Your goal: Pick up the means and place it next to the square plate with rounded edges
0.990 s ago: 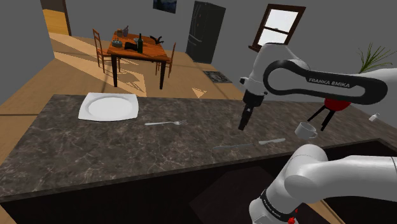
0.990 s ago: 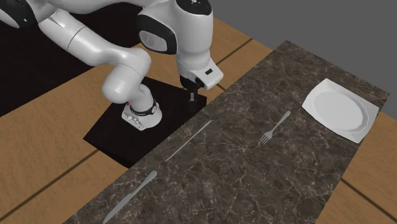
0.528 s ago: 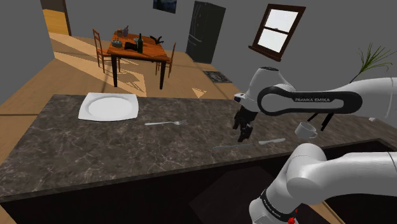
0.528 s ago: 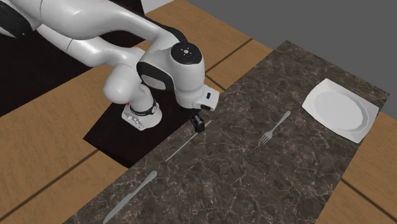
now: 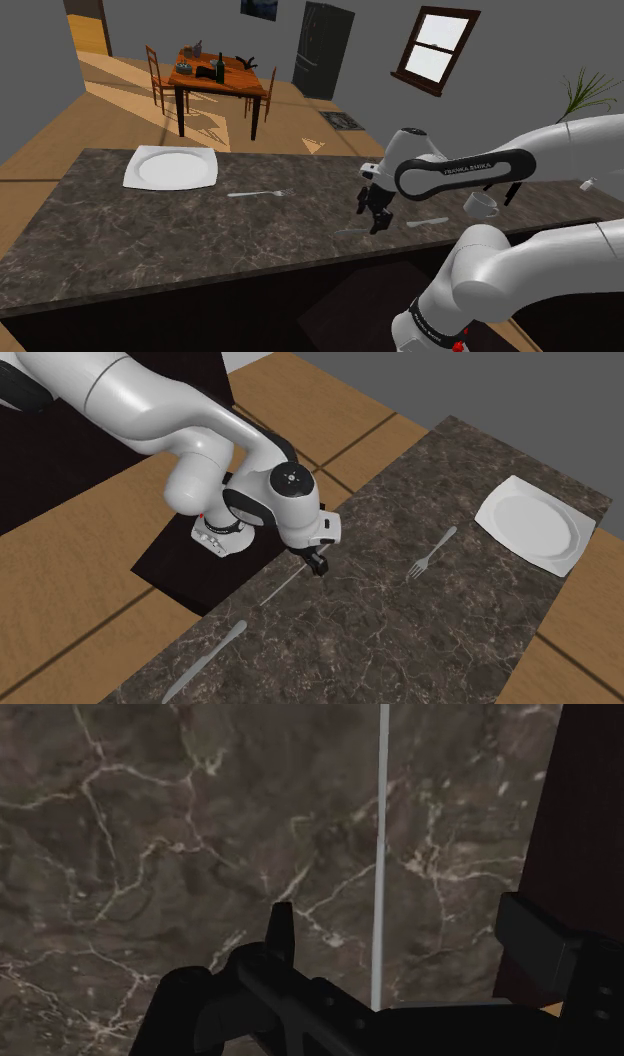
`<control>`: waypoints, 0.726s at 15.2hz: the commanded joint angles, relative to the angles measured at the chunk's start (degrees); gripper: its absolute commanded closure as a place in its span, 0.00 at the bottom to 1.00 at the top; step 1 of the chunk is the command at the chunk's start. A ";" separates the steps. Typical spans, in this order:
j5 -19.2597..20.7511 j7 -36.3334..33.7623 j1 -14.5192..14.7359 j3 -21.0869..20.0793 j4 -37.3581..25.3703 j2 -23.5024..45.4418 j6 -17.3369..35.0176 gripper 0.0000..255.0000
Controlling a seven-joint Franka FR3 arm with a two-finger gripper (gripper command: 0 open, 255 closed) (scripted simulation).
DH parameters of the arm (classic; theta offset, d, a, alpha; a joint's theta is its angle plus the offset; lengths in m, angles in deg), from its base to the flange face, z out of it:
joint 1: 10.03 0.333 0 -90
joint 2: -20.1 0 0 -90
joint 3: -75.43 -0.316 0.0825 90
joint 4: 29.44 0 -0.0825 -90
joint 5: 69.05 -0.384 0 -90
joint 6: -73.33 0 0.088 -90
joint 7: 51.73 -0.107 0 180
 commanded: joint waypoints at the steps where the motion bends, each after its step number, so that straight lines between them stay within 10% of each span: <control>1: 0.38 0.10 0.19 0.67 0.79 1.73 2.56 0.00; 10: 0.61 0.12 0.36 1.18 1.29 3.20 4.52 0.00; 11: 0.61 0.12 0.36 1.18 1.29 3.20 4.52 1.00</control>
